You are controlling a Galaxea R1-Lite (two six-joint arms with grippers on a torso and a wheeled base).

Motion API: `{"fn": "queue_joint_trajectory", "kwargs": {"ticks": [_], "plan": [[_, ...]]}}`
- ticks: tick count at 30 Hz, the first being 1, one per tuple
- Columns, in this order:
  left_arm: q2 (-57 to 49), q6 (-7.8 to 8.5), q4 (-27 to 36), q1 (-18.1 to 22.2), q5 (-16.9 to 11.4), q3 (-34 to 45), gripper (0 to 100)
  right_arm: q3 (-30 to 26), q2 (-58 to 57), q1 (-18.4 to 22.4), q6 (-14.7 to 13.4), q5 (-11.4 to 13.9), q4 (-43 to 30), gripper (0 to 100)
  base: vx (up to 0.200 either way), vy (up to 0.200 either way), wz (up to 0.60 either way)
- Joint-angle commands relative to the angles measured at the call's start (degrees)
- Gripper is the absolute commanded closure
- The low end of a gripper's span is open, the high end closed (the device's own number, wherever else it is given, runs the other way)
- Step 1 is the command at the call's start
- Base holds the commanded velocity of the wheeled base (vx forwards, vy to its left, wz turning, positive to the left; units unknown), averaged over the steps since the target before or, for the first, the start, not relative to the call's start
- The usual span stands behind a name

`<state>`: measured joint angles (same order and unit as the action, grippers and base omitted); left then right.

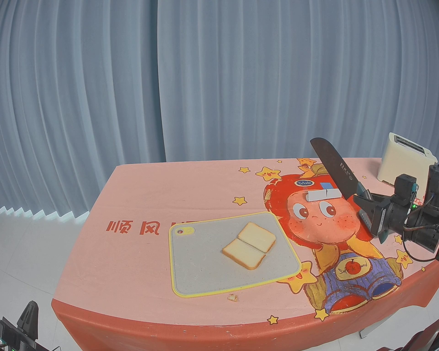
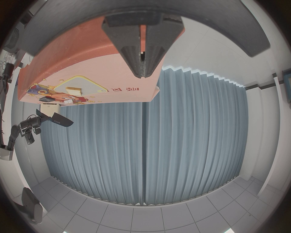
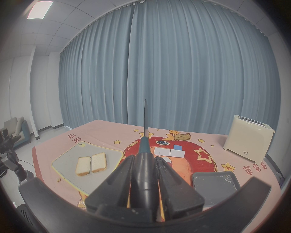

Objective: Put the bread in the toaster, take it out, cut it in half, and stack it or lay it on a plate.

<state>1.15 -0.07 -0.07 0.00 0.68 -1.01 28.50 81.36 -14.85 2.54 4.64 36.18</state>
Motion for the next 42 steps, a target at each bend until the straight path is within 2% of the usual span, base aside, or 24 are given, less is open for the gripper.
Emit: {"fn": "queue_joint_trajectory", "kwargs": {"ticks": [1,9,24,31,42], "plan": [[0.08,-0.01,-0.01,0.0,0.02,1.01,100,0.06,0.47,0.17,0.01,0.01,0.03,100,0.0,0.0,0.0],[0.08,-0.01,-0.01,-0.09,0.02,1.01,100,1.29,2.22,3.51,0.01,0.54,0.03,100,0.0,0.0,0.0],[0.08,-0.01,-0.01,0.0,0.02,1.01,100,2.26,3.1,4.65,-0.16,0.98,0.12,100,0.0,0.0,0.0],[0.08,-0.01,-0.01,0.0,0.02,1.01,100,3.49,3.28,5.71,-2.8,1.16,0.03,100,0.0,0.0,0.0],[0.08,-0.01,-0.01,0.0,0.02,1.01,100,3.75,4.07,6.59,-2.89,1.68,0.03,100,0.0,0.0,0.0]]}}
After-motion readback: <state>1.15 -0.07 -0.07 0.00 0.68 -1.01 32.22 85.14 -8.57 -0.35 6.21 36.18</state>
